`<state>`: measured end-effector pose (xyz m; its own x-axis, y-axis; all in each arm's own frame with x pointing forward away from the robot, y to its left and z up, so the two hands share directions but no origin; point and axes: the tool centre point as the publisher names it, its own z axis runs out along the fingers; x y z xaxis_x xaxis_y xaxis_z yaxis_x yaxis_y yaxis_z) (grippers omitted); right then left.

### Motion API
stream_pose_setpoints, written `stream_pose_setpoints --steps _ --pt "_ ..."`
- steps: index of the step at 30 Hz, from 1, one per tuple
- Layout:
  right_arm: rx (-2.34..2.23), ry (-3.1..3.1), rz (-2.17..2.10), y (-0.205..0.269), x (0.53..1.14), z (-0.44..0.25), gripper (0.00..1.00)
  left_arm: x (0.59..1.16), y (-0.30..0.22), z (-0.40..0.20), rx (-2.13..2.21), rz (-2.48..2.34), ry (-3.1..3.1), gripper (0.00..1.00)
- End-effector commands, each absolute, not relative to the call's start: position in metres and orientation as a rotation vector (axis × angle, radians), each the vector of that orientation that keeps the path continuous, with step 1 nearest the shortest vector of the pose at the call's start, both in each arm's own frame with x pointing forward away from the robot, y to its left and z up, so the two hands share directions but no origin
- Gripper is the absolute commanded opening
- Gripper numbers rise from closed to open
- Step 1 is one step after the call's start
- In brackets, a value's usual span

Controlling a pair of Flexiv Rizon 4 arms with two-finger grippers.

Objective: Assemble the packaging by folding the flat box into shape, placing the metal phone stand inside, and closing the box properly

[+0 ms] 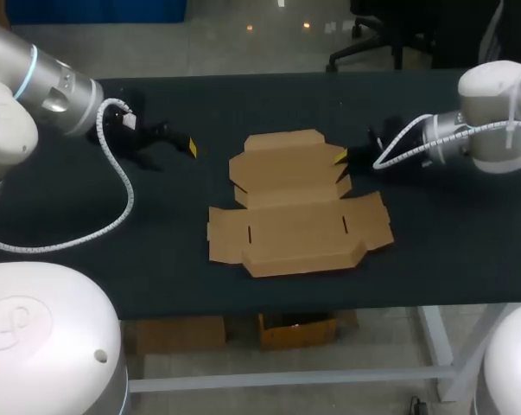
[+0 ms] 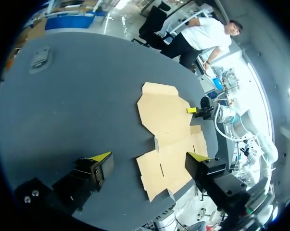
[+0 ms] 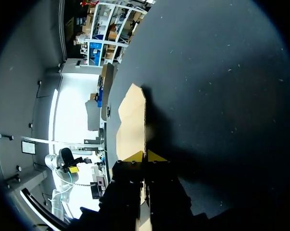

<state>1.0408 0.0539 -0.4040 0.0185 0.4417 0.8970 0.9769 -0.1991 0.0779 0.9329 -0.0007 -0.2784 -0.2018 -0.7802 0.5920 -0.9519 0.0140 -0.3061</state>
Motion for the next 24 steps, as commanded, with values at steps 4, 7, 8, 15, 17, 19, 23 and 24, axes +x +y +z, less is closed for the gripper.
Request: stream_pose_setpoints --steps 4,7,8,15,17,19,23,24 --pt "-1.666 -1.465 -1.221 0.049 1.034 -0.392 0.0 0.933 -0.004 -0.275 1.768 0.979 -2.054 1.0" --pt "-1.648 -1.471 -1.258 0.048 1.034 -0.384 0.0 0.934 -0.006 -0.273 1.751 0.999 -2.061 1.0" --pt "-1.645 -1.469 -1.268 0.048 1.033 -0.381 0.0 0.934 -0.007 -0.273 1.746 1.006 -2.062 1.0" --pt "-1.586 -1.46 -1.37 0.042 1.03 -0.362 0.0 0.937 -0.011 -0.271 1.687 1.077 -2.091 1.0" --pt "-1.572 -1.462 -1.398 0.039 1.028 -0.355 0.0 0.937 -0.012 -0.27 1.671 1.101 -2.093 1.0" --pt "-1.554 -1.465 -1.429 0.037 1.026 -0.349 0.0 0.937 -0.014 -0.27 1.655 1.124 -2.096 1.0" --pt "-1.5 -1.476 -1.482 0.032 1.02 -0.335 0.0 0.936 -0.016 -0.27 1.633 1.151 -2.096 1.0" --pt "-1.5 -1.476 -1.482 0.032 1.02 -0.335 0.0 0.936 -0.016 -0.27 1.633 1.151 -2.096 1.0"
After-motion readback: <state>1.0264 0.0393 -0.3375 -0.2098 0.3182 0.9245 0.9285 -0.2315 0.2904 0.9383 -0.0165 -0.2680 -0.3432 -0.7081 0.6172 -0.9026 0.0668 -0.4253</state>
